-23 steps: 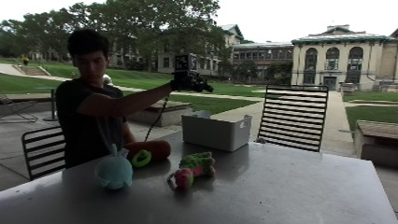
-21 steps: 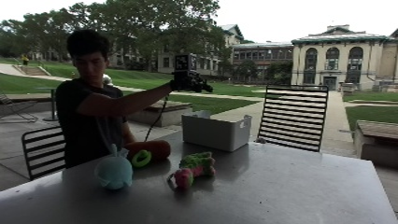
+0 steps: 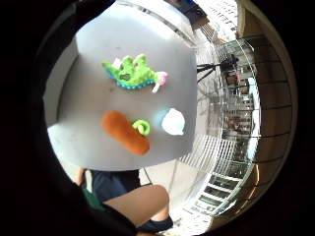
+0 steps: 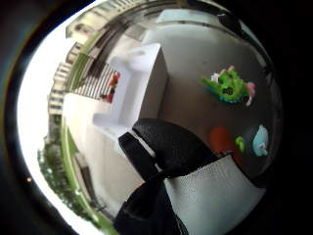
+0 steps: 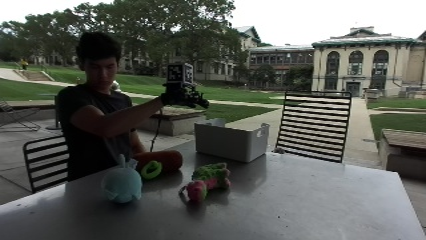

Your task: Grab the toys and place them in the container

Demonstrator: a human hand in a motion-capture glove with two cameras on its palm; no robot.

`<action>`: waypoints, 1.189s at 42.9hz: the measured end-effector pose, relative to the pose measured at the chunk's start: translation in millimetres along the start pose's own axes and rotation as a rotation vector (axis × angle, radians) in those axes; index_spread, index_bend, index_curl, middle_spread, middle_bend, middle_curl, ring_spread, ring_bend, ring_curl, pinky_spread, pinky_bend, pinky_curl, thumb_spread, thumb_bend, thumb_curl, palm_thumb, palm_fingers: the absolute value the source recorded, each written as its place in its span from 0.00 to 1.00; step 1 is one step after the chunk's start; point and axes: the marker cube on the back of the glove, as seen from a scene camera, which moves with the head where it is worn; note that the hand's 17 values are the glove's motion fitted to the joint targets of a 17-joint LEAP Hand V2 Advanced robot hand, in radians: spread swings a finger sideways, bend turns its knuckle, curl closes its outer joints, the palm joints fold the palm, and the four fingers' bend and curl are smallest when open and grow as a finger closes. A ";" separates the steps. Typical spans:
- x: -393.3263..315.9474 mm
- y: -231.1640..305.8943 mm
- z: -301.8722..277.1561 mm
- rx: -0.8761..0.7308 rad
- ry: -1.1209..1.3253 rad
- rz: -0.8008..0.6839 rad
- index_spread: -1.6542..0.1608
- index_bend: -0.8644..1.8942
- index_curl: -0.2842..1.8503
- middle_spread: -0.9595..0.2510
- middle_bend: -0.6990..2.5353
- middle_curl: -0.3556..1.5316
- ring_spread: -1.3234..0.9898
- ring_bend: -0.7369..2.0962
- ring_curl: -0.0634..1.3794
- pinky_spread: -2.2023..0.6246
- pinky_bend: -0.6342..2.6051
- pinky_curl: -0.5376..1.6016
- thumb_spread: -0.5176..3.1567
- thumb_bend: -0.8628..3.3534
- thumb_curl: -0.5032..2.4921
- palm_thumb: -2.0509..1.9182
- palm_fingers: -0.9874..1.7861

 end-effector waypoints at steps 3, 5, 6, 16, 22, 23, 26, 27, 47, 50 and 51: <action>18.3 8.1 15.9 0.006 0.016 -0.021 0.83 0.38 0.24 0.77 0.32 0.30 0.50 0.34 0.11 0.77 0.32 0.35 0.43 0.19 0.20 0.49 0.41; 34.9 10.2 27.5 0.002 0.012 -0.018 0.83 0.38 0.25 0.77 0.32 0.31 0.50 0.34 0.12 0.77 0.32 0.36 0.43 0.19 0.21 0.49 0.41; 44.0 11.2 34.5 0.000 0.007 -0.015 0.83 0.38 0.25 0.77 0.32 0.31 0.50 0.34 0.12 0.77 0.32 0.36 0.43 0.19 0.21 0.49 0.41; 52.2 54.3 102.0 -0.070 -0.074 0.040 0.84 0.37 0.26 0.77 0.33 0.33 0.50 0.35 0.14 0.77 0.32 0.37 0.42 0.19 0.21 0.49 0.41; 66.5 62.3 142.7 -0.122 -0.106 0.072 0.83 0.38 0.27 0.77 0.33 0.34 0.50 0.35 0.15 0.77 0.31 0.38 0.42 0.19 0.22 0.49 0.41; 65.0 64.4 149.0 -0.124 -0.112 0.071 0.83 0.38 0.27 0.77 0.34 0.34 0.50 0.35 0.15 0.77 0.31 0.38 0.42 0.19 0.22 0.49 0.41; 58.7 69.9 167.0 -0.140 -0.127 0.080 0.83 0.38 0.28 0.77 0.34 0.35 0.50 0.36 0.16 0.77 0.31 0.38 0.42 0.19 0.22 0.50 0.41; 56.7 71.1 173.1 -0.148 -0.133 0.084 0.83 0.38 0.28 0.76 0.34 0.35 0.50 0.36 0.16 0.77 0.31 0.38 0.42 0.19 0.22 0.50 0.42; 70.3 74.2 239.3 -0.329 -0.192 0.097 0.83 0.36 0.24 0.67 0.46 0.43 0.44 0.51 0.25 0.74 0.36 0.41 0.51 0.29 0.29 0.67 0.55; 71.8 74.7 236.5 -0.300 -0.203 0.108 0.83 0.41 0.26 0.67 0.41 0.41 0.43 0.52 0.26 0.71 0.41 0.43 0.52 0.30 0.30 0.70 0.60; 72.8 74.3 234.9 -0.289 -0.203 0.110 0.83 0.40 0.26 0.67 0.41 0.41 0.43 0.51 0.26 0.70 0.41 0.43 0.52 0.31 0.30 0.70 0.60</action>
